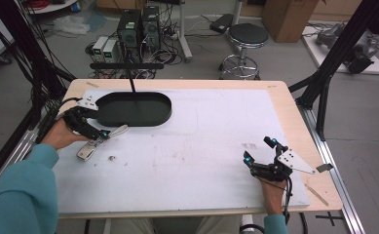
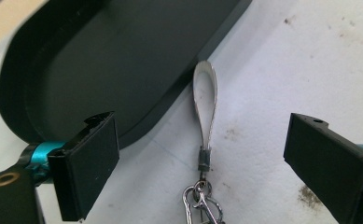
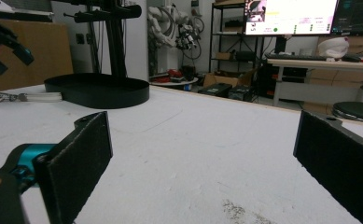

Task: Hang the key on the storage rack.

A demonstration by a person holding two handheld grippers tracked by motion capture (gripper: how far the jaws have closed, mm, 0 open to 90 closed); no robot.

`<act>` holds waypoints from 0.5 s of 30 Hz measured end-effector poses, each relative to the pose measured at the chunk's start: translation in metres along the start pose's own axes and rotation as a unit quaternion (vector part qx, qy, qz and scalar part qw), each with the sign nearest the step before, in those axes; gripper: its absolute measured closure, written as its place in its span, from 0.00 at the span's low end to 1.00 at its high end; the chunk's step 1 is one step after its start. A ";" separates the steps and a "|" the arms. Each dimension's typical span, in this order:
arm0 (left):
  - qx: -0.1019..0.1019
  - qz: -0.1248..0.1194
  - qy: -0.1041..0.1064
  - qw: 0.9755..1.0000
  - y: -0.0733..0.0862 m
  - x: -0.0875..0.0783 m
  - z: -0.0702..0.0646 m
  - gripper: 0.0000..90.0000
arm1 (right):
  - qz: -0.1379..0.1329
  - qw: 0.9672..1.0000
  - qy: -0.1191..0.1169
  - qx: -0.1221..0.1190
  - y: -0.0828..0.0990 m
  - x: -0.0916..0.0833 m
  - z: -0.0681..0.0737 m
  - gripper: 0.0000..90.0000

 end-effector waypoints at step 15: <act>-0.019 0.084 0.016 0.996 0.007 0.022 0.004 0.31 | -0.001 1.000 0.000 -0.001 0.000 0.000 0.000 0.04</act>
Point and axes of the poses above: each handheld gripper's, and its own axes: x roughly forward along the jaws, y roughly out of its underside, z roughly to its left, the point moved 2 cm from there along x, roughly forward along the jaws, and after that the axes turned 9 degrees about y, right-handed, at the moved point
